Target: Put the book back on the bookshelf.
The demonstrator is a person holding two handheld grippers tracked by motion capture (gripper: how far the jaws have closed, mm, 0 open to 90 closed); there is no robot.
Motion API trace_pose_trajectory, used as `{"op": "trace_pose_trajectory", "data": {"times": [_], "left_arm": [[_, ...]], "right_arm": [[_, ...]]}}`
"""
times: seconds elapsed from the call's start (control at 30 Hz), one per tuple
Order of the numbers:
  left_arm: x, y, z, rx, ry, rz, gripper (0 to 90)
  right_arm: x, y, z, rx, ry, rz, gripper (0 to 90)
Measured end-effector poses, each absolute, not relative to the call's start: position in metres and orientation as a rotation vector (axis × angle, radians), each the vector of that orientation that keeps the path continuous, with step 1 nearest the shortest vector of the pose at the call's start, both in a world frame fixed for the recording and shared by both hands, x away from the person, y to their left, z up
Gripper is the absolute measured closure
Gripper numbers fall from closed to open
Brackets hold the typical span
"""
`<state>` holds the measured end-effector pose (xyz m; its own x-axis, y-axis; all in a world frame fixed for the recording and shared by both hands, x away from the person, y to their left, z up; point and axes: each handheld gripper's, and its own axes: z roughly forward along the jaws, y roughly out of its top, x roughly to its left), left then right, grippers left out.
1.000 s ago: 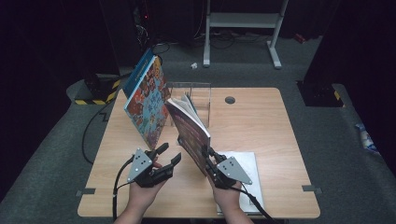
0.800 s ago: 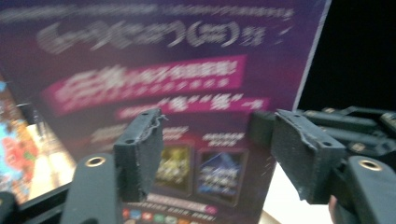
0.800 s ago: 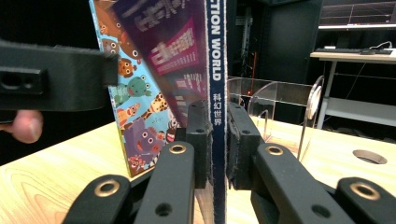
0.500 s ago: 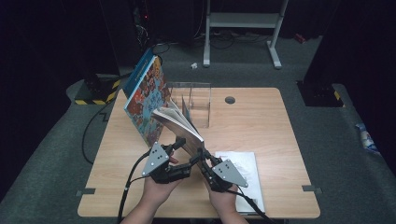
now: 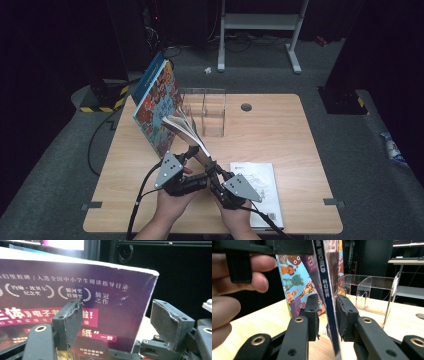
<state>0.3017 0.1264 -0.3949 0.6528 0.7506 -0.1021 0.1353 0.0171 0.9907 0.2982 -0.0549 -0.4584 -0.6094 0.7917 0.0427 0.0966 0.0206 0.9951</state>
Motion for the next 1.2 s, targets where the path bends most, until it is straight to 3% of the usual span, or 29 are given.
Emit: {"op": "trace_pose_trajectory", "data": {"times": [0.63, 1.0, 1.2], "left_arm": [[0.299, 0.138, -0.395, 1.503, 0.838, 0.603, 26.6], [0.298, 0.138, -0.394, 1.506, 0.835, 0.668, 45.1], [0.297, 0.141, -0.393, 1.51, 0.839, 0.682, 54.0]], "right_arm": [[0.292, -0.049, -0.465, 0.92, 1.87, 1.656, 64.3], [0.293, -0.048, -0.465, 0.924, 1.871, 1.66, 64.6], [0.29, -0.054, -0.464, 0.924, 1.898, 1.684, 60.2]]}}
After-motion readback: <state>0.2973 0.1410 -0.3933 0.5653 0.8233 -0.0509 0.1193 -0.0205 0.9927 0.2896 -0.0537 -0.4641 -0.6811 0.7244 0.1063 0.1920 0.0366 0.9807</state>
